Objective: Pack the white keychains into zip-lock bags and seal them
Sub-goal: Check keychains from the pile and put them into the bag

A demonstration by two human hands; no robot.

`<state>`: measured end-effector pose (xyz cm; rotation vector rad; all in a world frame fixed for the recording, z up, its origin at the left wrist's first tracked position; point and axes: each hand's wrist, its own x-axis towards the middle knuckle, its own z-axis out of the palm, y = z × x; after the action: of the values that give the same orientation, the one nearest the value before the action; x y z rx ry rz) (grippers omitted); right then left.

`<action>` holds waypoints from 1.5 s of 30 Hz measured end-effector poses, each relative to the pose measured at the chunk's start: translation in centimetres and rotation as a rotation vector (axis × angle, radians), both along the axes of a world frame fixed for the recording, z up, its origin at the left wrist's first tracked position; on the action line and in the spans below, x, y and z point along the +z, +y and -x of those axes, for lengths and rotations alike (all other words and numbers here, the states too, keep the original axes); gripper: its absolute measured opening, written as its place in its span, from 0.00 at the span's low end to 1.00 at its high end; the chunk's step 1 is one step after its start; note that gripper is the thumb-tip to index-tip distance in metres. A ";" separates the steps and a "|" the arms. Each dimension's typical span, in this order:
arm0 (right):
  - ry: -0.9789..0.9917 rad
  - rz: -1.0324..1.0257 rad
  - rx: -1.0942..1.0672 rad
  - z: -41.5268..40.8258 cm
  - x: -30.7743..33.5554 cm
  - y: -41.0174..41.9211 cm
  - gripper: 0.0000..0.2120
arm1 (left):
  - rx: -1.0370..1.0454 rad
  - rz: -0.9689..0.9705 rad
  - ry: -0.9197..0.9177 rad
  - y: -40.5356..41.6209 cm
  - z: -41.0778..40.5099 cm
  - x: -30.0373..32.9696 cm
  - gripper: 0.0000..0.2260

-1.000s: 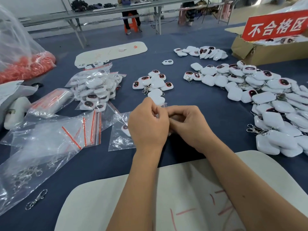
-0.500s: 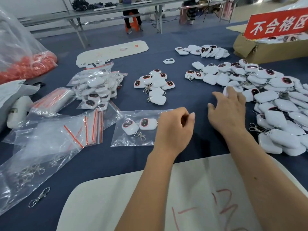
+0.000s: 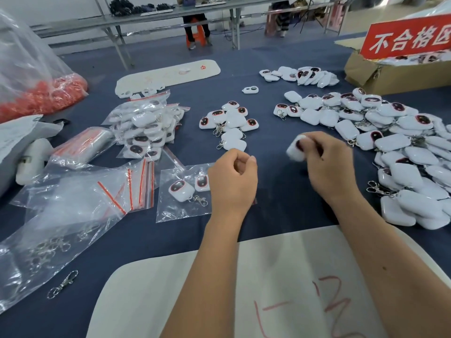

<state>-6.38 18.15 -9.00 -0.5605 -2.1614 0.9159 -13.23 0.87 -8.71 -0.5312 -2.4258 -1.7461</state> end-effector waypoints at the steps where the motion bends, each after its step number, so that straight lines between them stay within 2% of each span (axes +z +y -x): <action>1: 0.016 0.114 0.121 0.1 0.3 -0.8 0.08 | 0.004 -0.038 -0.003 0.0 0.0 0.2 0.07; 3: -0.002 0.386 0.352 0.4 0.6 -2.6 0.05 | -0.026 -0.117 -0.063 -0.3 0.3 0.4 0.05; 5: 0.001 0.513 0.460 0.7 0.5 -3.8 0.05 | -0.112 -0.168 -0.158 -0.8 0.5 0.5 0.05; 8: 0.020 0.532 0.481 0.8 0.2 -4.2 0.08 | -0.211 -0.193 -0.266 -1.1 0.6 0.5 0.08; 11: 0.058 0.541 0.484 0.8 0.0 -4.1 0.07 | -0.232 -0.237 -0.328 -1.2 0.7 0.4 0.07; 17: 0.023 0.455 0.568 0.8 -0.2 -3.8 0.11 | -0.165 -0.211 -0.330 -1.1 0.9 0.1 0.05; 24: 0.049 0.449 0.594 0.9 -0.3 -3.8 0.11 | -0.177 -0.236 -0.412 -1.1 1.0 0.2 0.06; 33: 0.042 0.450 0.584 0.8 -0.2 -4.0 0.13 | -0.125 -0.214 -0.296 -0.9 0.9 -0.1 0.04; 39: 0.051 0.502 0.487 0.7 -0.2 -3.9 0.08 | -0.239 -0.247 -0.295 -1.2 0.9 -0.1 0.04; 45: 0.063 0.473 0.501 0.7 -0.2 -4.0 0.07 | -0.279 -0.239 -0.247 -1.4 1.0 -0.3 0.04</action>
<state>-7.07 14.17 -9.23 -0.1941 -2.0627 1.7165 -14.24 -0.50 -9.03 -0.6875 -2.3349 -2.3041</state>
